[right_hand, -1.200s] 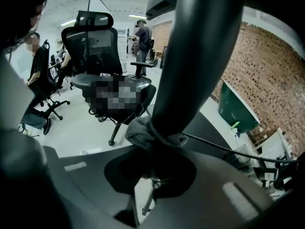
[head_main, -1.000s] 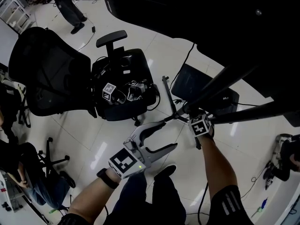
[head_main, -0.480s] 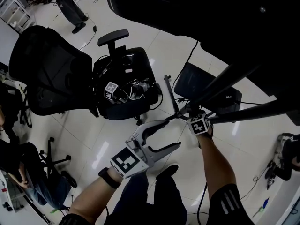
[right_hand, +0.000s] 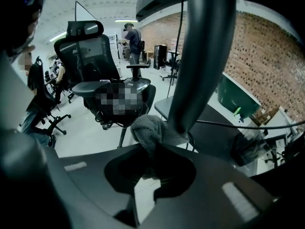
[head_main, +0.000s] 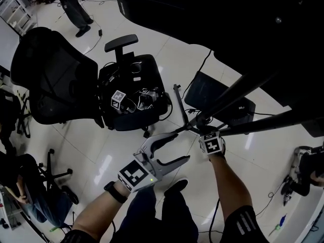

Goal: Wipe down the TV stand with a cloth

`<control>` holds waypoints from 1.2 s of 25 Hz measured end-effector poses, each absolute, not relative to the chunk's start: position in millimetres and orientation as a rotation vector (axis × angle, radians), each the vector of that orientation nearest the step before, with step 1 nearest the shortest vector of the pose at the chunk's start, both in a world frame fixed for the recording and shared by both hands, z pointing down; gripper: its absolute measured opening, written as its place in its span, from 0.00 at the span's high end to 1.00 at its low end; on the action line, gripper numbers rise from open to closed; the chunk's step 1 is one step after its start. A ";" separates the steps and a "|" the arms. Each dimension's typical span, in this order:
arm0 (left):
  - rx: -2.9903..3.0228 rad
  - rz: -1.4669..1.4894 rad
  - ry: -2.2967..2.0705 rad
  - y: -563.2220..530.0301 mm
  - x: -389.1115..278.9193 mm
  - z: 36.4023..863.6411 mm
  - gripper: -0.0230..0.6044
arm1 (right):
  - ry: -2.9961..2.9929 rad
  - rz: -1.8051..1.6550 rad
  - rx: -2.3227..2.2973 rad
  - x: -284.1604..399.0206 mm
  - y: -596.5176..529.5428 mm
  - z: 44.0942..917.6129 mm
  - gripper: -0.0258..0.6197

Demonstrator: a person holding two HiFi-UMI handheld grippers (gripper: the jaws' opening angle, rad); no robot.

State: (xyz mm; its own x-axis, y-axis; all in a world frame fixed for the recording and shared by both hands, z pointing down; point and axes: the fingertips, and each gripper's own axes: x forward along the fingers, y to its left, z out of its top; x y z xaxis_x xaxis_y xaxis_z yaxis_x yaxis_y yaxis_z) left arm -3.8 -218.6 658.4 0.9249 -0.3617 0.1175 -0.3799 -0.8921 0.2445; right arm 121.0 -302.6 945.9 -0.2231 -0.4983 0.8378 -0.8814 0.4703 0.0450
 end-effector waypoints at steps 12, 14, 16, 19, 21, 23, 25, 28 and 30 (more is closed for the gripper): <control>2.809 0.047 -0.533 -234.2 16.2 618.3 0.46 | -1.937 0.552 1.321 159.0 -280.4 837.8 0.91; 2.820 0.049 -0.515 -228.4 18.5 608.9 0.46 | -1.988 0.537 1.347 157.9 -277.9 808.3 0.91; 2.820 0.060 -0.507 -223.8 17.2 600.2 0.46 | -2.048 0.534 1.384 155.4 -274.0 774.7 0.91; 2.831 0.057 -0.518 -224.1 14.3 586.0 0.46 | -2.128 0.526 1.450 157.2 -266.1 722.5 0.91; 2.835 0.064 -0.522 -223.5 13.7 579.0 0.46 | -2.161 0.513 1.495 162.1 -258.1 692.6 0.91; 2.827 0.100 -0.516 -224.0 18.0 576.6 0.46 | -2.180 0.506 1.551 170.7 -250.6 666.4 0.91; 2.796 0.156 -0.483 -222.4 29.7 576.4 0.46 | -2.193 0.517 1.608 180.7 -239.0 644.2 0.91; 2.800 0.175 -0.460 -215.7 47.0 564.1 0.46 | -2.247 0.522 1.651 189.5 -215.2 612.6 0.91; 2.827 0.136 -0.467 -210.0 55.9 549.0 0.46 | -2.291 0.486 1.662 195.7 -200.6 589.1 0.91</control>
